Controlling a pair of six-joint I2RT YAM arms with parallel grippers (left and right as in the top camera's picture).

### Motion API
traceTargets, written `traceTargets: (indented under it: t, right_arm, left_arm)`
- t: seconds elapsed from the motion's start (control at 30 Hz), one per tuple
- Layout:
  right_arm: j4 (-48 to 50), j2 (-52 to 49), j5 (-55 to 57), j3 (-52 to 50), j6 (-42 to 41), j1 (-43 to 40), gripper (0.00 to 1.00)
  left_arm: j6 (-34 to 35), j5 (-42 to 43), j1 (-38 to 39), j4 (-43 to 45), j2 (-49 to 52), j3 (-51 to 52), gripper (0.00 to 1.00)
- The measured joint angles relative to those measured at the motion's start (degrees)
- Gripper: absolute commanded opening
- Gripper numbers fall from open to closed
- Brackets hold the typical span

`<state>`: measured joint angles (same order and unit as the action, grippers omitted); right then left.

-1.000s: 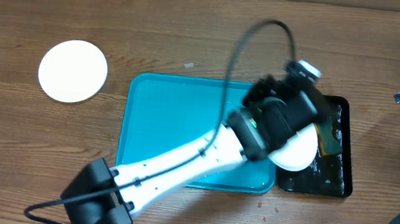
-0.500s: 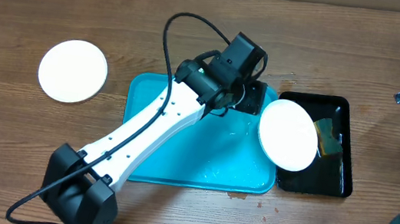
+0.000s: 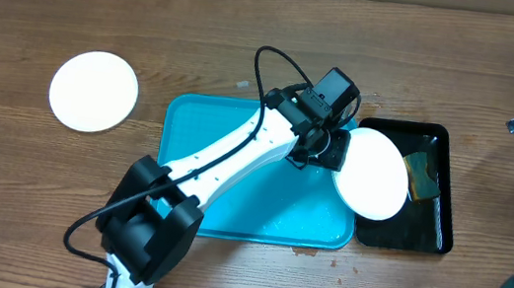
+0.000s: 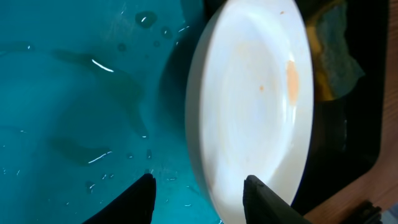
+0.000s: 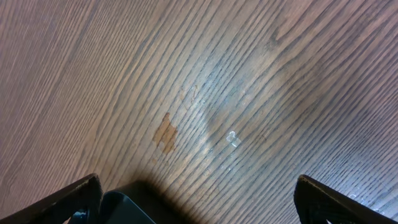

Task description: Clean dirty plates on tray and stack at the side

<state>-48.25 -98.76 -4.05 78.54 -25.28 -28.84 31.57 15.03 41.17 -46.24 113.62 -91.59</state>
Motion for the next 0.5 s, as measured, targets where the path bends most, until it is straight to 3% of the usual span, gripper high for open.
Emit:
traceTargets:
  t: [0.17, 0.27, 0.5]
  right_arm:
    - [0.0, 0.0, 0.0, 0.0, 0.0, 0.0, 1.0]
    - [0.0, 0.0, 0.0, 0.0, 0.0, 0.0, 1.0]
    - [0.0, 0.0, 0.0, 0.0, 0.0, 0.0, 1.0]
  left_arm:
    - [0.1, 0.0, 0.0, 0.7, 1.7, 0.0, 0.37]
    - [0.4, 0.0, 0.0, 0.8, 2.1, 0.0, 0.23]
    - [0.5, 0.1, 0.0, 1.3, 2.1, 0.0, 0.22]
